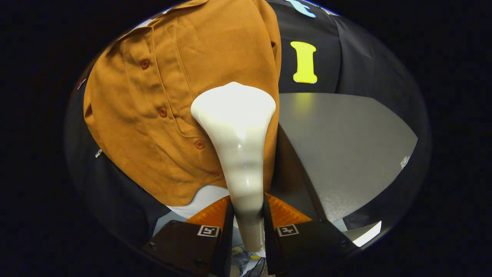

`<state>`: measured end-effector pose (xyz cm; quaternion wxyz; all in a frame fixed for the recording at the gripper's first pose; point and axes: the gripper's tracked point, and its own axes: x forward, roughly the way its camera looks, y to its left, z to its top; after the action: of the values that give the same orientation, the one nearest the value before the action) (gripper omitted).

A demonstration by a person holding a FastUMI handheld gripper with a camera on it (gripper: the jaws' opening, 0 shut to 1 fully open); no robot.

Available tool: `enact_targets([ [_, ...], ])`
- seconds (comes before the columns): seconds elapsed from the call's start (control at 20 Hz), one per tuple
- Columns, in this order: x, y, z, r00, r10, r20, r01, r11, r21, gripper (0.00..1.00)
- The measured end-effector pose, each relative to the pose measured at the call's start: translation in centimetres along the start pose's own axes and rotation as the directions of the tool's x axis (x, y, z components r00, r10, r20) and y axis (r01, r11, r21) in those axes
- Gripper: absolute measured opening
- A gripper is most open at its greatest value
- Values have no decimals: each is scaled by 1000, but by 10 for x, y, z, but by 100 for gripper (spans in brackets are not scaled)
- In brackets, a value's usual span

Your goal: Iron the clothes twice with a garment steamer, once on the left side and once on the right side.

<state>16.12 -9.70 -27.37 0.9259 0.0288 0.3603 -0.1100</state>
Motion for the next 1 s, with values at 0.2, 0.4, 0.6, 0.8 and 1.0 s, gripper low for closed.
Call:
enact_targets([
  [0.2,-36,12,56,986,3,164,0,1000,-15,39],
  [0.4,-82,42,105,946,43,320,-34,999,-34,39],
  [0.6,-106,85,132,904,129,407,-94,990,-104,39],
  [0.8,-121,128,127,874,225,430,-162,970,-179,39],
  [1.0,-122,161,118,868,284,407,-208,953,-221,39],
])
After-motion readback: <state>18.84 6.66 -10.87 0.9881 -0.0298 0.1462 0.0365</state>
